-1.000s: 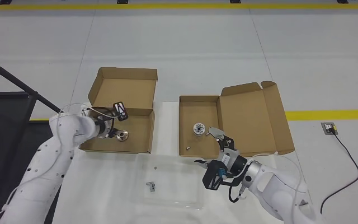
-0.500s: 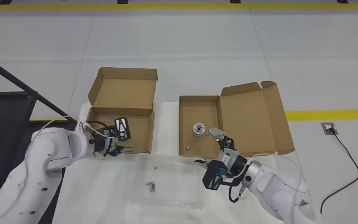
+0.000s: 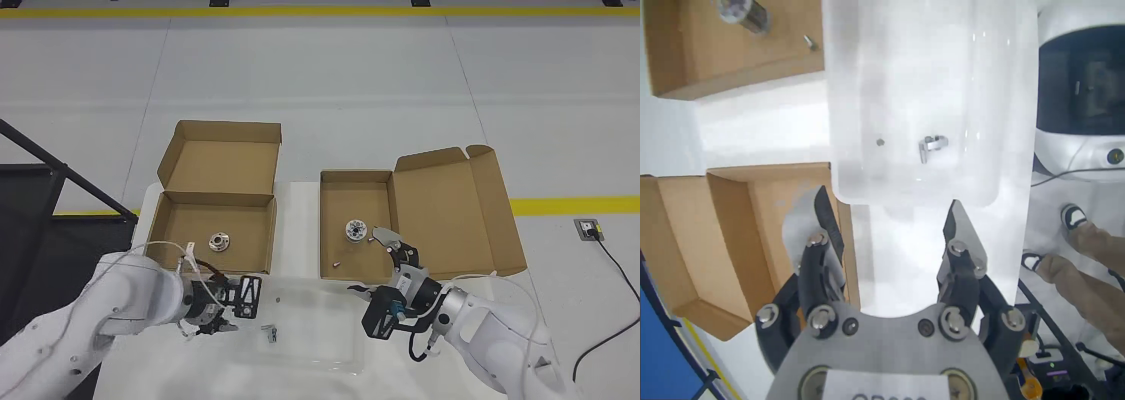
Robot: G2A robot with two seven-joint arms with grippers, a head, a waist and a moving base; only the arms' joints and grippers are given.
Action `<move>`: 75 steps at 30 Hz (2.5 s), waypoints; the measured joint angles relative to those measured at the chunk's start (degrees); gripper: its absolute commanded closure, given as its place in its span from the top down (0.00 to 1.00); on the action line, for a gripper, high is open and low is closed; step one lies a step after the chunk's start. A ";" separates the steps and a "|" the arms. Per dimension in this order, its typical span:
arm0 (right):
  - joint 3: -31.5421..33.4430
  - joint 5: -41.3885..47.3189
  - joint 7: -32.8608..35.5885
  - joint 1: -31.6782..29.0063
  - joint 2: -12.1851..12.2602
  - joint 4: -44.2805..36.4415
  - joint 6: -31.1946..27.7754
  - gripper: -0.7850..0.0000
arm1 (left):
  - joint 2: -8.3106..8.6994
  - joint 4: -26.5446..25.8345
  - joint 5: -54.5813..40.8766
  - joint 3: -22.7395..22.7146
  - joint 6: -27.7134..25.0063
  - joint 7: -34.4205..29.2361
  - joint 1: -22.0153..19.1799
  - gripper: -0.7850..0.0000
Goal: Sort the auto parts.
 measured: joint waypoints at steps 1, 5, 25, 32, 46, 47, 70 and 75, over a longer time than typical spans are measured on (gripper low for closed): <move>0.00 0.00 0.00 0.00 0.00 0.00 0.00 1.00 | 0.40 0.62 -0.80 2.51 0.00 0.00 -1.68 0.77; 0.00 0.00 0.00 0.00 0.00 0.00 0.00 1.00 | 0.88 2.27 -3.74 9.69 0.00 0.02 -7.17 0.75; 0.00 0.00 0.00 0.00 0.00 0.00 0.00 1.00 | -6.64 14.26 -1.20 27.48 0.00 7.58 -19.58 0.59; 0.00 0.00 0.00 0.00 0.00 0.00 0.00 1.00 | -10.91 18.65 1.26 29.46 0.12 7.64 -19.66 0.65; 0.00 0.00 0.00 0.00 0.00 0.00 0.00 1.00 | -18.18 23.77 6.16 32.09 0.01 4.11 -18.13 0.60; 0.00 0.00 0.00 0.00 0.00 0.00 0.00 1.00 | -18.54 24.02 6.56 32.16 0.01 3.85 -18.04 0.59; 0.00 0.00 0.00 0.00 0.00 0.00 0.00 1.00 | -24.99 29.71 17.57 30.68 0.10 3.17 -14.12 0.40; 0.00 0.00 0.00 0.00 0.00 0.00 0.00 1.00 | -25.69 30.47 18.43 29.97 -0.01 3.38 -13.54 0.21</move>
